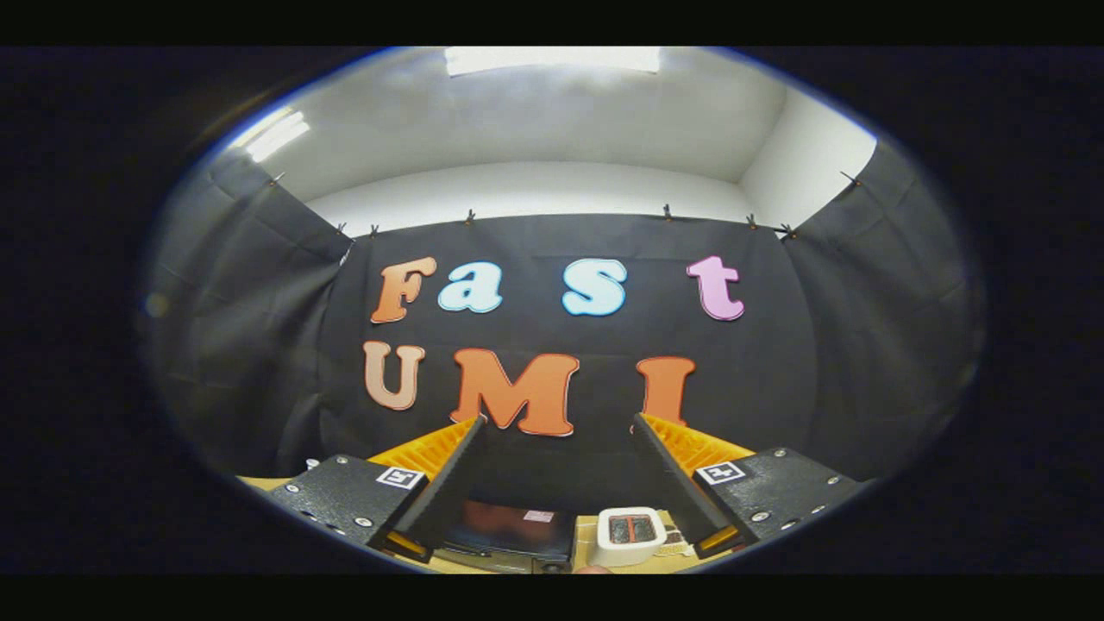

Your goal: Open the toaster oven, put the food inside, and close the toaster oven door.

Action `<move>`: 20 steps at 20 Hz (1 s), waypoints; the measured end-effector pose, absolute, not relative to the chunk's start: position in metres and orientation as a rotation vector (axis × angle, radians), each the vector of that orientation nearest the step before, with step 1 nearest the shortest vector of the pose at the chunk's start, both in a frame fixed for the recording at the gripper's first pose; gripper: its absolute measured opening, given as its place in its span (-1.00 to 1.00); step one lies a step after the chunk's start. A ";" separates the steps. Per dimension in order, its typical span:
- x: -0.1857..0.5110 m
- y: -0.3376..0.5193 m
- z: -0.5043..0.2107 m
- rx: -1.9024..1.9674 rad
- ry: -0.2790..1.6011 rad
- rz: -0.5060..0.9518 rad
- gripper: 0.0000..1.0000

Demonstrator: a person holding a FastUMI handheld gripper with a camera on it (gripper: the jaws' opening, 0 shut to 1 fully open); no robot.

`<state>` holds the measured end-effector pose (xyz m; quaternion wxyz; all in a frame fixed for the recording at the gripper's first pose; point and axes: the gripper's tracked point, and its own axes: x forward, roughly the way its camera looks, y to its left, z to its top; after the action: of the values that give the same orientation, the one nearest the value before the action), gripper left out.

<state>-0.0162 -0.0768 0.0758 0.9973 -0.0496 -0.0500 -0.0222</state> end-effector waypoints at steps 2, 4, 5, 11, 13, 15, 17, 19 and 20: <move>-0.016 -0.074 0.082 -0.092 -0.115 -0.034 0.97; -0.016 -0.069 0.086 -0.076 -0.126 -0.015 0.97; -0.018 -0.066 0.087 -0.071 -0.134 -0.005 0.97; -0.017 -0.057 0.096 -0.124 -0.177 0.018 0.98; -0.016 -0.055 0.095 -0.134 -0.172 0.020 0.98; -0.018 -0.058 0.096 -0.133 -0.168 0.021 0.99; -0.020 -0.059 0.098 -0.127 -0.173 0.021 0.99; -0.020 -0.056 0.100 -0.112 -0.175 0.030 1.00; -0.021 -0.054 0.098 -0.104 -0.173 0.034 1.00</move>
<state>-0.0206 -0.0539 0.0981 0.9948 -0.0518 -0.0864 0.0172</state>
